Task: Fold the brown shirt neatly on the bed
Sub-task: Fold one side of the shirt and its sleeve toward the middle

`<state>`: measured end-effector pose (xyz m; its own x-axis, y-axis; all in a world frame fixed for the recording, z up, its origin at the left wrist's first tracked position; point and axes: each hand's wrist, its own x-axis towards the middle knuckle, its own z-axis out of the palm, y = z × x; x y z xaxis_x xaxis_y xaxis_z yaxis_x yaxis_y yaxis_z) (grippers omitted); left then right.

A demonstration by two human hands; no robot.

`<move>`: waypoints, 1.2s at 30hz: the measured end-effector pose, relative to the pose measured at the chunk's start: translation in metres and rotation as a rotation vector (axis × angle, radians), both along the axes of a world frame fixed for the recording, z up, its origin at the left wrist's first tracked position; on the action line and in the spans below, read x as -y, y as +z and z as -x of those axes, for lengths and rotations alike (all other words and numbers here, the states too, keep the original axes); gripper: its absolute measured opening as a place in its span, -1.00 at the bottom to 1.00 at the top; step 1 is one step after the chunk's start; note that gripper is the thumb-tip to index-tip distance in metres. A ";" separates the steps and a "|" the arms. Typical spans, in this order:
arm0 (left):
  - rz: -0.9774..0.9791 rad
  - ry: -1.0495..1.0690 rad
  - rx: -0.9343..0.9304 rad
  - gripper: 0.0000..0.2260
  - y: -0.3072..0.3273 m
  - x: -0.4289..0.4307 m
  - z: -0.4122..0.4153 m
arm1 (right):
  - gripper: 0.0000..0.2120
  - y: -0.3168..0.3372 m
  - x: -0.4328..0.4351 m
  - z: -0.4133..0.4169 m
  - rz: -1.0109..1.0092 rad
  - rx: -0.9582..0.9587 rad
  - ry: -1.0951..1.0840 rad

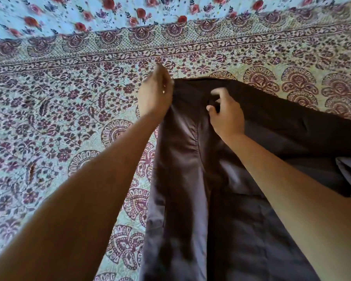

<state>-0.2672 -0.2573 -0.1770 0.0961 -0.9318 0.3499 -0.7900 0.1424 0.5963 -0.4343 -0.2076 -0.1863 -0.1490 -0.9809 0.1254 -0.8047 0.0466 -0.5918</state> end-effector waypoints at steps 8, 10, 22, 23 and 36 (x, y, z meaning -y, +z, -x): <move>-0.565 -0.201 0.432 -0.52 -0.046 -0.016 -0.016 | -0.67 -0.012 -0.005 -0.012 -0.084 -0.217 0.086; -0.608 -0.116 0.350 -0.54 -0.036 -0.008 -0.017 | -0.61 -0.014 -0.021 -0.017 -0.038 -0.317 0.141; -0.621 -0.234 0.533 -0.53 -0.041 -0.008 -0.012 | -0.29 -0.052 -0.132 0.057 -0.221 -0.517 -0.114; -0.650 -0.229 0.556 -0.53 -0.037 -0.005 -0.011 | -0.29 -0.049 -0.137 0.063 -0.244 -0.511 -0.176; -0.426 -0.280 0.533 -0.48 -0.047 -0.174 -0.004 | -0.33 -0.043 -0.179 0.045 -0.287 -0.540 0.139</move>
